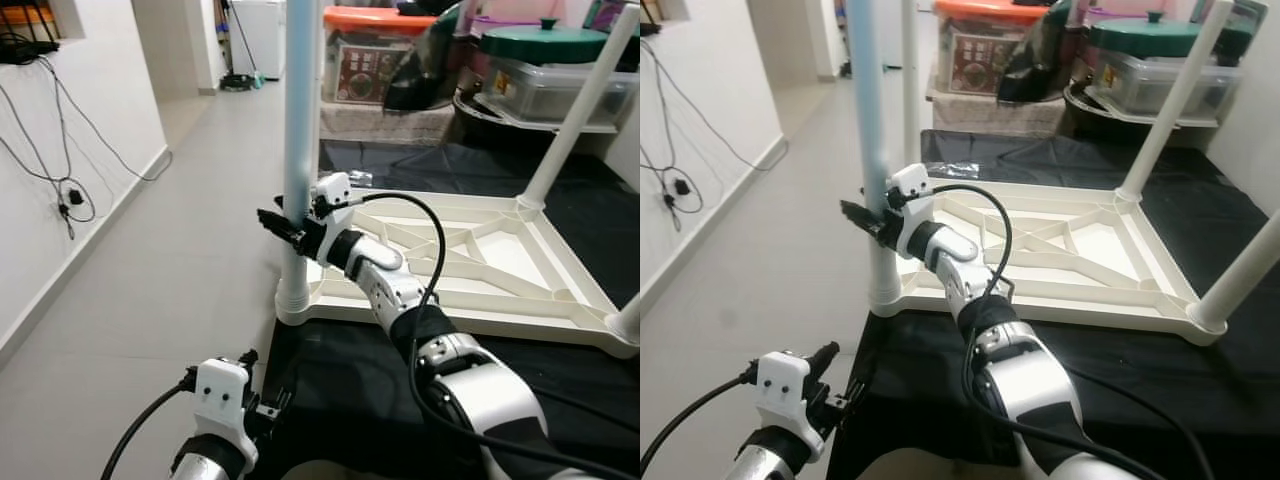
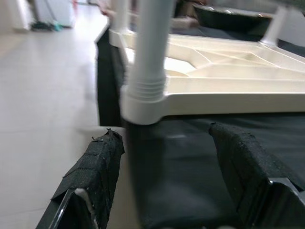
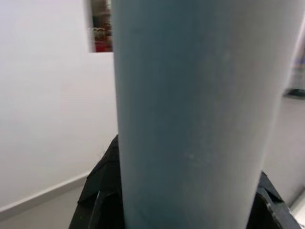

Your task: Building children table

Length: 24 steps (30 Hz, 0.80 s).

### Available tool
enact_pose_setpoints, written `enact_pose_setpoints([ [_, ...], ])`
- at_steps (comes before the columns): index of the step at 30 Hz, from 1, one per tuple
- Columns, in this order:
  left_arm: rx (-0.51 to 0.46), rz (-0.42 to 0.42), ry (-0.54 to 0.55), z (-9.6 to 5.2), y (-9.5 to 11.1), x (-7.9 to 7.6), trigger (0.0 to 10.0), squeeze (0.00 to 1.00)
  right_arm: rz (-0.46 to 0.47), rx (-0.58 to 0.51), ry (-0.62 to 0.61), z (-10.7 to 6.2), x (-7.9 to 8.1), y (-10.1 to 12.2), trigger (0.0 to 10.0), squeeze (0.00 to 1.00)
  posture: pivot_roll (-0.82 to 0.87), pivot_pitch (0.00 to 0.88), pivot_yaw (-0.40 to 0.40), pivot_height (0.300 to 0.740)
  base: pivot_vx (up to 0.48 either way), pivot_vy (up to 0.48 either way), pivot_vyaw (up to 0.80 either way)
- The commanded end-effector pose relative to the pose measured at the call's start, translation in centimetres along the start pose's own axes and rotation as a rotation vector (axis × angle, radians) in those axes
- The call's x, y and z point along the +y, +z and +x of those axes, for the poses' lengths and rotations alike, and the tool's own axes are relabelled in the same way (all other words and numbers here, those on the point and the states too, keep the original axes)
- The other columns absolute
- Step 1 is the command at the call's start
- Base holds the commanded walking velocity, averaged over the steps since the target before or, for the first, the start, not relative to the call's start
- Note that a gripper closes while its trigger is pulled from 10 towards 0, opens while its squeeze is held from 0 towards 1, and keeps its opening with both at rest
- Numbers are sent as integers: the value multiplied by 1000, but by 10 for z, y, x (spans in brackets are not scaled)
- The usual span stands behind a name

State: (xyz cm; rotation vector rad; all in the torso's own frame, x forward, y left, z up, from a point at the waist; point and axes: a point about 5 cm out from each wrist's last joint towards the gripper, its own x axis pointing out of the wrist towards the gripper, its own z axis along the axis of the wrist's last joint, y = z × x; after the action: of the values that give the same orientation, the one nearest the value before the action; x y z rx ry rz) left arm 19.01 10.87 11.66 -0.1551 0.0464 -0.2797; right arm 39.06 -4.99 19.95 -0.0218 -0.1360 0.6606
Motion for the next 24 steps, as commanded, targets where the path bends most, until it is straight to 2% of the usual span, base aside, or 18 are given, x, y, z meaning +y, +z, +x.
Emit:
enact_pose_setpoints([
  [1,0,7,12,-2,0,3,10000,0,-63,123,-201,-20,-25,-25,0,0,56,0,-50,740,0,0,0],
  [3,0,7,12,-2,0,3,10000,0,-63,123,-201,-20,-25,-25,0,0,56,0,-50,740,0,0,0],
  [4,-1,10,16,-1,1,5,10000,0,-81,155,-326,-27,-36,-30,0,0,53,0,-49,740,0,0,0],
  [5,-1,10,16,-1,1,5,10000,0,-81,155,-326,-27,-36,-30,0,0,53,0,-49,740,0,0,0],
  [6,-2,14,18,-1,1,5,10000,0,-101,188,-488,-36,-44,-34,0,0,53,0,-49,740,0,0,0],
  [7,-2,14,18,-1,1,5,10000,0,-101,188,-488,-36,-44,-34,0,0,53,0,-49,740,0,0,0],
  [8,-1,18,20,0,1,5,10000,0,-122,216,-746,-53,-51,-36,0,0,53,0,-49,740,0,0,0],
  [9,-1,18,20,0,1,5,10000,0,-122,216,-746,-53,-51,-36,0,0,53,0,-49,740,0,0,0],
  [10,0,18,20,0,0,5,10000,0,-121,237,-869,-60,-51,-36,0,0,53,0,-49,740,0,0,0],
  [11,1,18,19,0,0,4,10000,0,-119,251,-941,-64,-50,-36,0,0,53,0,-49,740,0,0,0],
  [12,1,18,19,0,0,4,10000,0,-119,251,-941,-64,-50,-36,0,0,53,0,-49,740,0,0,0],
  [13,2,17,18,0,0,4,10000,0,-128,282,-1039,-68,-50,-35,0,0,55,0,-43,740,0,0,0],
  [14,4,17,17,0,-1,4,10000,0,-100,305,-1111,-71,-51,-37,0,0,55,0,-43,740,0,0,0],
  [17,4,17,17,0,-1,4,10000,0,-100,305,-1111,-71,-51,-37,0,0,55,0,-43,740,0,0,0],
  [19,8,16,13,-1,-1,2,10000,0,-29,346,-1220,-74,-51,-43,0,0,57,0,-42,740,0,0,0],
  [24,15,14,9,-1,-3,1,10000,0,29,363,-1265,-73,-51,-46,0,0,57,0,-42,740,0,0,0],
])
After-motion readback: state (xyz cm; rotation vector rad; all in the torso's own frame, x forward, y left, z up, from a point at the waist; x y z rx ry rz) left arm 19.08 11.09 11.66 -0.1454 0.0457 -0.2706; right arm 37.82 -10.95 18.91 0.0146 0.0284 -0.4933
